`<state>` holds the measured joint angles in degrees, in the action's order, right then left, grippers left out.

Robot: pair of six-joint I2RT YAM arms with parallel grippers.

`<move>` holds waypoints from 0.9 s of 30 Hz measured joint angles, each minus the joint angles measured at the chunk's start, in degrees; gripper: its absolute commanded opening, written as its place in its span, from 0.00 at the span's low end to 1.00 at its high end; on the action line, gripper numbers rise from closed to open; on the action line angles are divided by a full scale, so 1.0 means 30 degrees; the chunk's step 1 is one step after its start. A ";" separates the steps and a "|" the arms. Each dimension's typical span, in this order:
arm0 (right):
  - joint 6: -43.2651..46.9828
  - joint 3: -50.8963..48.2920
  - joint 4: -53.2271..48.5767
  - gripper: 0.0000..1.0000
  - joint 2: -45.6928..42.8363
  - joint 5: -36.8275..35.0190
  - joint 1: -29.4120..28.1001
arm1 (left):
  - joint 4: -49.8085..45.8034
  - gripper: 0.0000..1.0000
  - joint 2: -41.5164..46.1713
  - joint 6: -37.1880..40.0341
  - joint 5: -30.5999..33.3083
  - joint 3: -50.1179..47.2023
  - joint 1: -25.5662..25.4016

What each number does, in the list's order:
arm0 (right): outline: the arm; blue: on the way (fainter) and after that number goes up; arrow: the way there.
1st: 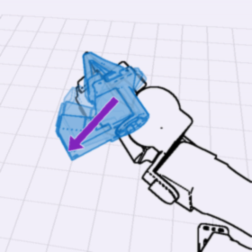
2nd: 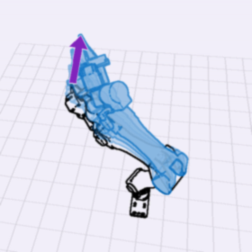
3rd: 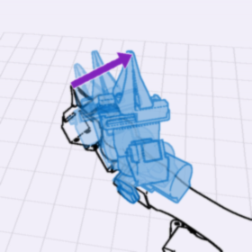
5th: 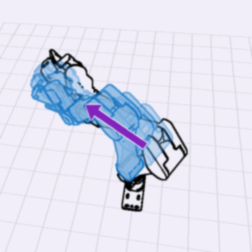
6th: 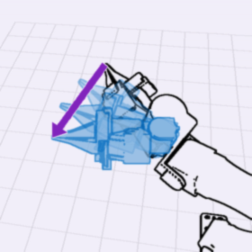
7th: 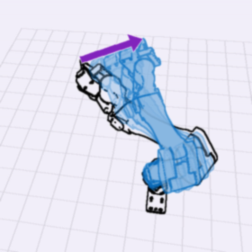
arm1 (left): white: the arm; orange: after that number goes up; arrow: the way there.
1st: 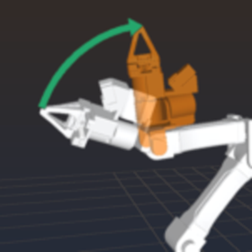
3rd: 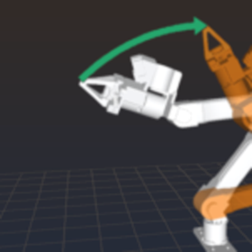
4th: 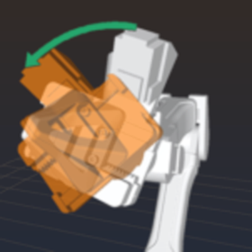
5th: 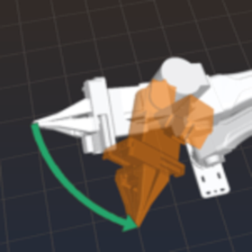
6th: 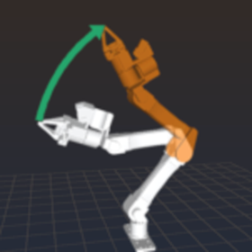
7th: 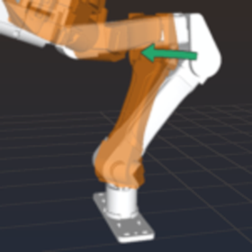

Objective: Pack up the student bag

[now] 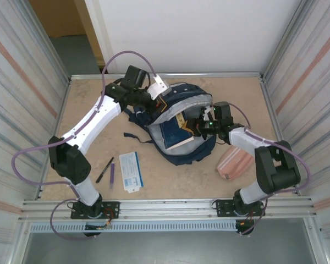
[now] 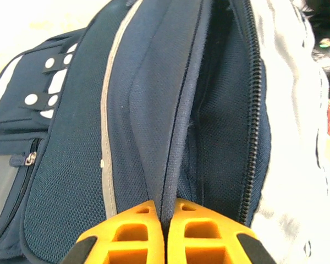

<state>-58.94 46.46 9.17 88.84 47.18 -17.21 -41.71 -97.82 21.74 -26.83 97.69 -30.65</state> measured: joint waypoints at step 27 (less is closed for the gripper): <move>0.8415 0.5712 -0.1865 0.62 0.6972 -0.4517 -0.0270 | 0.0415 0.00 0.1144 0.1027 -0.0707 -0.1253 0.0095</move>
<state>-33.69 63.59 3.57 109.75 33.63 -18.02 -40.47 -94.39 24.82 -28.95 93.93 -30.37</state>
